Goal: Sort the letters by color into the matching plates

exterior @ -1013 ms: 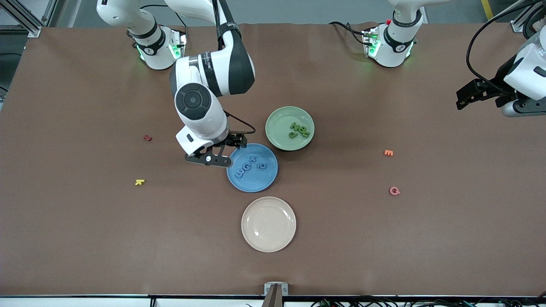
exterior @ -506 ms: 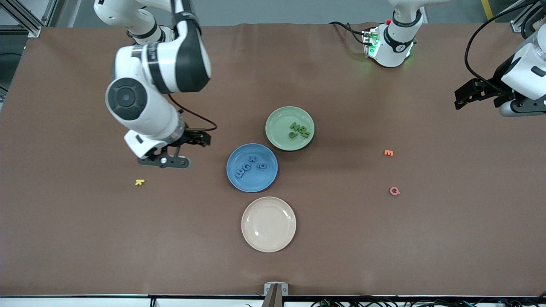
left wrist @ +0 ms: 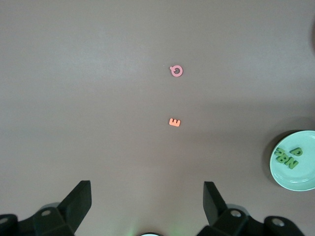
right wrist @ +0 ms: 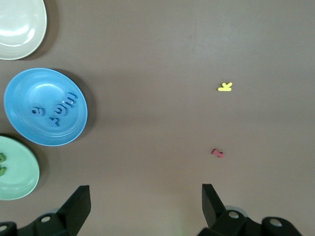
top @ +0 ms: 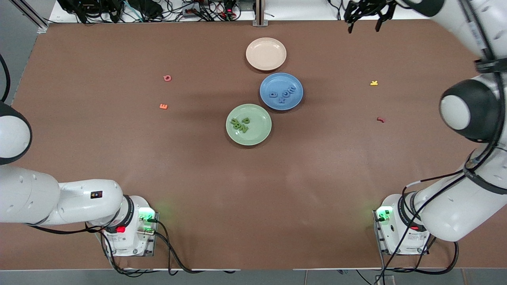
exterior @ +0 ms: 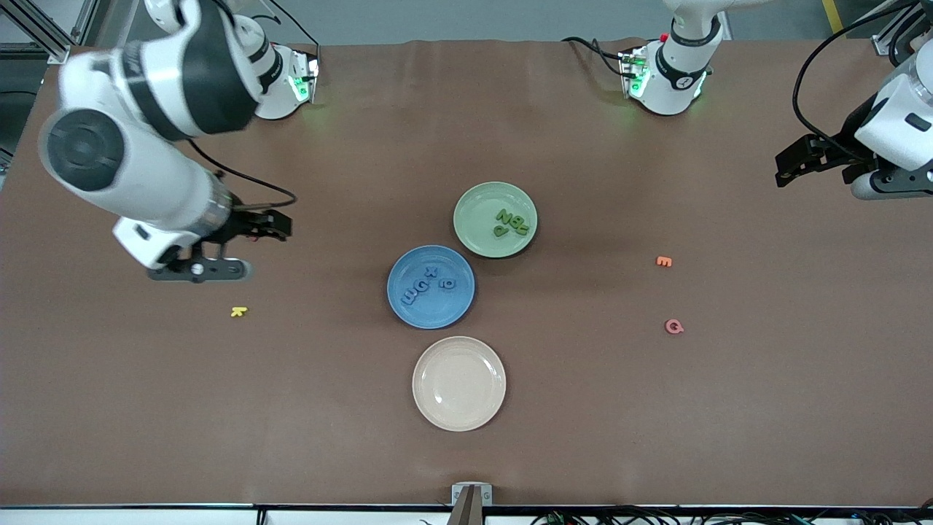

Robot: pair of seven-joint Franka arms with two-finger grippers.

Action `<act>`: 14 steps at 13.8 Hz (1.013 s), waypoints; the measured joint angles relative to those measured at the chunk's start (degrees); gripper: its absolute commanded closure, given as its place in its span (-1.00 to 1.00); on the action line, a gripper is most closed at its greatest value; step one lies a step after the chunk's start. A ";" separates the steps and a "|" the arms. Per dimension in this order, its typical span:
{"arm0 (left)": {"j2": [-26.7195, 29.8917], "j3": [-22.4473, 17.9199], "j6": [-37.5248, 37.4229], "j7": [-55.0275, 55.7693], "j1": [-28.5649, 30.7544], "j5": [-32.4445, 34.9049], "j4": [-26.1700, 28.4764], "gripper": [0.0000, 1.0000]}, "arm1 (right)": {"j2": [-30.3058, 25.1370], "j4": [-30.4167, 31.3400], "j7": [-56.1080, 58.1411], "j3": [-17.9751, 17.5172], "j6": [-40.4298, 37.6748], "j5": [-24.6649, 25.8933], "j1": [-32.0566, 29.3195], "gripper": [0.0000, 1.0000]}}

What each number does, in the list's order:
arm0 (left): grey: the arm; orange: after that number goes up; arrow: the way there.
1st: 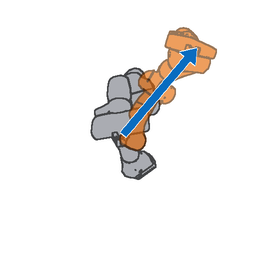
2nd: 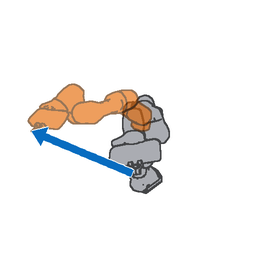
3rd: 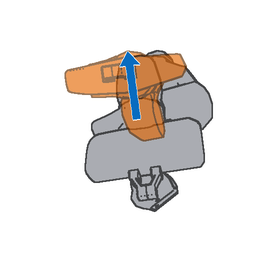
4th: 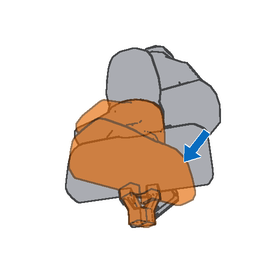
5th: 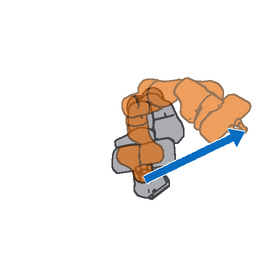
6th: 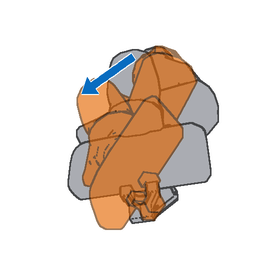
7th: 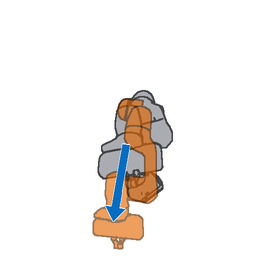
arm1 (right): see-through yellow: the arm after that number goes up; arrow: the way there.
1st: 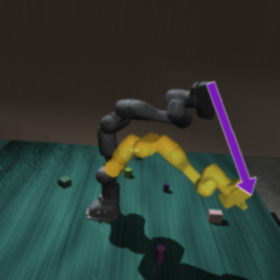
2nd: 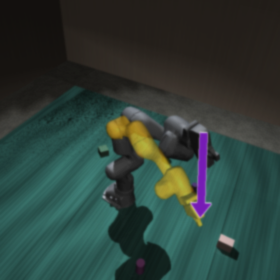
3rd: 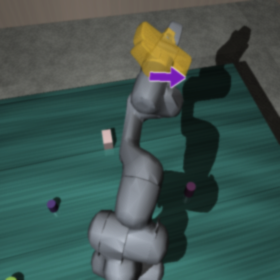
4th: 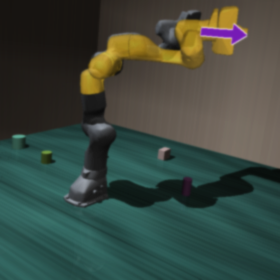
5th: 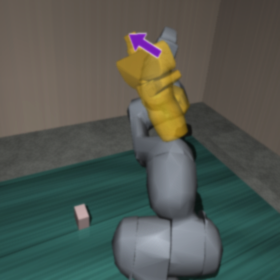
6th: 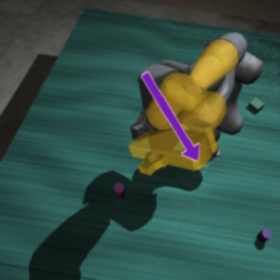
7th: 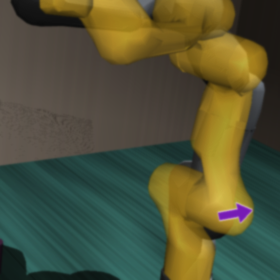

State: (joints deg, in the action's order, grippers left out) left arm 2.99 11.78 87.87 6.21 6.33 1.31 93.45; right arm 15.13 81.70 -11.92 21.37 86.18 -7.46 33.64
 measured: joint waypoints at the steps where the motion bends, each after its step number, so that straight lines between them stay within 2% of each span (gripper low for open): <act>1: 0.00 0.00 0.00 0.00 0.00 0.00 0.00 -1.00 | -1.54 0.28 -0.01 -5.13 -0.14 0.46 -5.59 -1.00; 3: 0.00 0.03 0.00 0.00 -0.01 0.00 0.01 -1.00 | -4.09 0.62 -0.01 -16.59 -0.51 2.56 -18.15 -1.00; 4: 0.00 0.11 0.00 0.00 -0.02 0.00 0.01 -1.00 | -5.05 0.64 -0.01 -21.21 -0.87 3.71 -23.41 -1.00; 5: 0.00 0.19 0.00 0.00 -0.04 0.00 0.02 -1.00 | -6.01 0.75 -0.01 -23.74 -1.21 4.25 -26.84 -1.00; 6: 0.00 0.26 0.00 0.00 -0.05 -0.01 0.02 -1.00 | -7.09 1.20 0.00 -24.71 -1.40 4.40 -28.80 -1.00; 9: 0.00 0.35 0.00 0.00 -0.04 -0.01 -0.04 -1.00 | -11.69 4.54 0.40 -24.31 -1.30 4.90 -31.04 -1.00; 14: 0.00 0.34 0.03 0.00 0.04 -0.01 -0.89 -1.00 | -16.43 5.29 12.42 -15.23 -1.17 5.36 -31.94 -1.00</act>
State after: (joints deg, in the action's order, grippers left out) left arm 2.99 12.12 87.90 6.21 6.36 1.31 92.56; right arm -1.30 86.99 0.49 6.14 85.01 -2.10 1.70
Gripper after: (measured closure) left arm 0.000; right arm 0.000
